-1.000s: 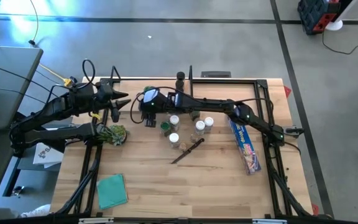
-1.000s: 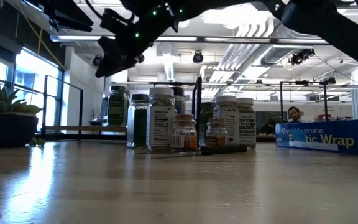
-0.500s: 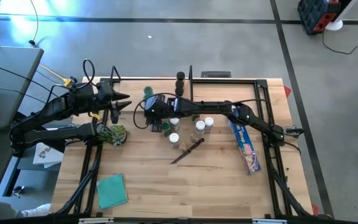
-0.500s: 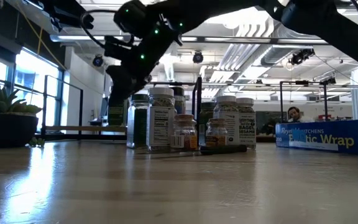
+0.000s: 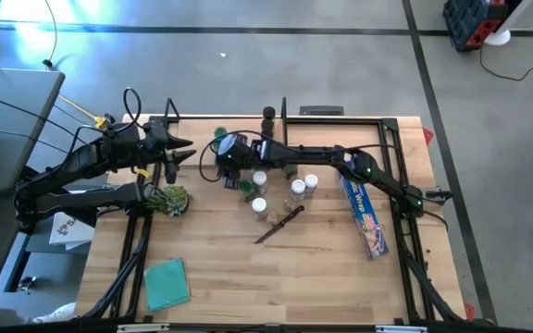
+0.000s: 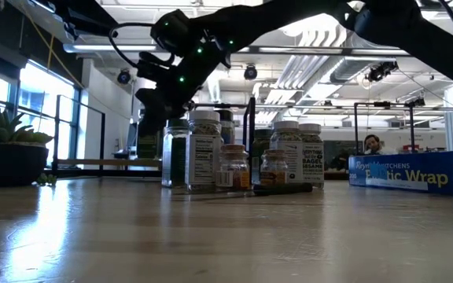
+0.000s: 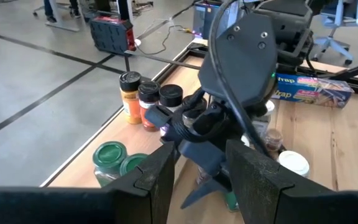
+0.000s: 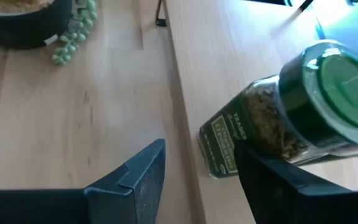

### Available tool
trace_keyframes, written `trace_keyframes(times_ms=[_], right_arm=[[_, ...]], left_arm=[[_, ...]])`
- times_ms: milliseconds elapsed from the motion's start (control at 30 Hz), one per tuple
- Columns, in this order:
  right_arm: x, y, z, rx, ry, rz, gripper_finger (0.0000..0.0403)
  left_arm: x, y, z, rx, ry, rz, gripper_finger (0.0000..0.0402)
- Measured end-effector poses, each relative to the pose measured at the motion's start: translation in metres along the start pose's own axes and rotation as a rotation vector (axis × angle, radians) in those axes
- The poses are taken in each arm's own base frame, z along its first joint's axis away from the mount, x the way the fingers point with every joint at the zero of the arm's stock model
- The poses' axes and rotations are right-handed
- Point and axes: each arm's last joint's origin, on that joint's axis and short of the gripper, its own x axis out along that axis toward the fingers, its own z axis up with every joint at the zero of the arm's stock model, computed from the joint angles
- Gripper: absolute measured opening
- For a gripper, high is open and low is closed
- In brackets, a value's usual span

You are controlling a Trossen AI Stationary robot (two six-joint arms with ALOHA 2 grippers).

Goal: Shelf spices
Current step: Adjust the green lid seasoning bottles, then put the green lid seasoning bottle on the shelf

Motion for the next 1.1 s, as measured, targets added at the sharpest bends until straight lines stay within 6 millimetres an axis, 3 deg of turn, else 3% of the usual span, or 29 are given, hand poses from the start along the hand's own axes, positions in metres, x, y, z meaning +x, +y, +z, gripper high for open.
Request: trace_keyframes(times_ms=[333, 600, 800, 933, 1100], right_arm=[[-0.002, 0.014, 0.012, -0.030, -0.115, 0.078, 0.0187], [0.005, -0.001, 0.007, -0.002, -0.116, -0.015, 0.0187], [0.003, -0.001, 0.009, 0.002, -0.121, -0.002, 0.0187], [-0.022, 0.003, 0.025, -0.016, -0.175, 0.003, 0.0187], [-0.086, 0.000, 0.063, -0.080, -0.297, -0.114, 0.0187]], left_arm=[[0.000, 0.000, 0.000, 0.000, -0.003, 0.000, 0.0140], [0.000, 0.000, 0.000, 0.000, -0.004, 0.000, 0.0140], [0.000, 0.000, 0.000, 0.000, 0.001, 0.000, 0.0140], [0.000, 0.000, 0.000, 0.013, 0.001, 0.001, 0.0140], [0.000, 0.001, 0.000, 0.027, -0.004, 0.051, 0.0140]])
